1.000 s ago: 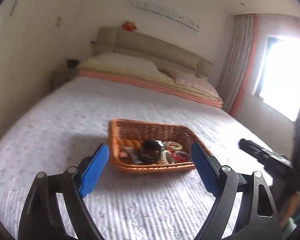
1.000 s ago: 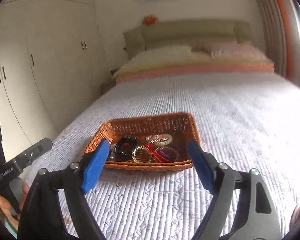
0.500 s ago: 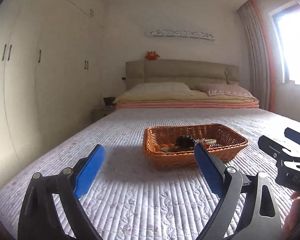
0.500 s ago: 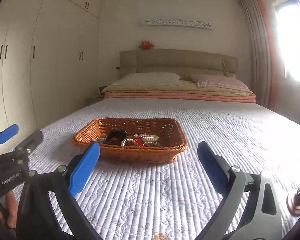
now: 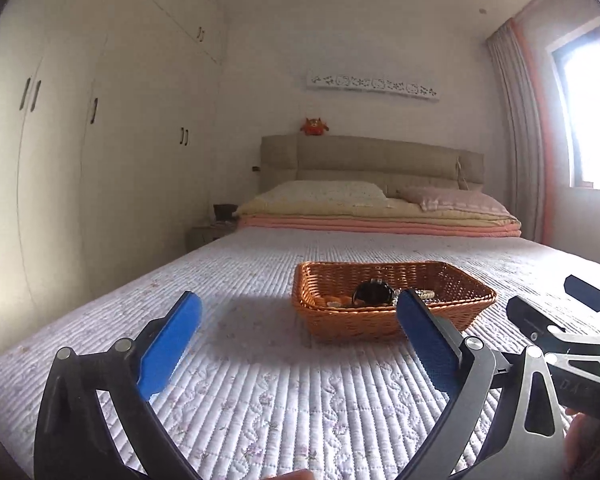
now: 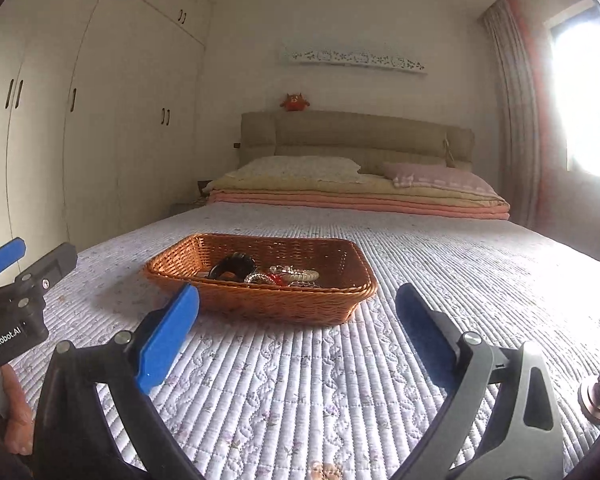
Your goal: Organize jewelry
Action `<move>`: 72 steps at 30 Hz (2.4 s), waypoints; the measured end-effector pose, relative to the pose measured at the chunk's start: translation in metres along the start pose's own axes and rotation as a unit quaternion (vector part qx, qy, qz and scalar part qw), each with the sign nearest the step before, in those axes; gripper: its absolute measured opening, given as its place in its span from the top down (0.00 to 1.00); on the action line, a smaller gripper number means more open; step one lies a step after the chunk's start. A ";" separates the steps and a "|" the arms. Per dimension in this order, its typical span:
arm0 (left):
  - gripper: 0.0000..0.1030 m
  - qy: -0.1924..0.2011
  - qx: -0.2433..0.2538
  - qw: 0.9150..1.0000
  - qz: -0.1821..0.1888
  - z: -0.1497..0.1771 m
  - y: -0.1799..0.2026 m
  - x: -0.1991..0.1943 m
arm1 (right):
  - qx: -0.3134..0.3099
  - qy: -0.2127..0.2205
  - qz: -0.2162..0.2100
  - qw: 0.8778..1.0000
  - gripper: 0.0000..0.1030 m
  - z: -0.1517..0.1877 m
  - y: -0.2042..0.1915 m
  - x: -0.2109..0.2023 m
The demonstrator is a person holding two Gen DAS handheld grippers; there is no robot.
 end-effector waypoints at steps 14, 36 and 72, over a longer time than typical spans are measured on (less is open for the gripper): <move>0.07 -0.008 -0.006 1.000 -0.002 0.000 -0.002 0.000 | 0.026 -0.025 -0.006 0.999 0.08 0.004 0.013 0.008; 0.07 -0.032 -0.003 0.999 0.003 0.007 0.002 0.009 | 0.046 -0.035 -0.002 0.998 0.08 0.007 0.020 0.013; 0.07 -0.045 0.000 0.999 -0.007 0.012 0.001 0.012 | 0.062 -0.046 -0.007 0.997 0.08 0.012 0.021 0.017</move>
Point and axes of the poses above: each gripper's, at about its wrist camera, not at the fingertips, and x roughly the way its jaws point, y to its right, z to its underside, the point moved 10 cm from there along x, roughly the way its jaws point, and after that the axes turned 3 degrees about -z, right-handed, at the moved point
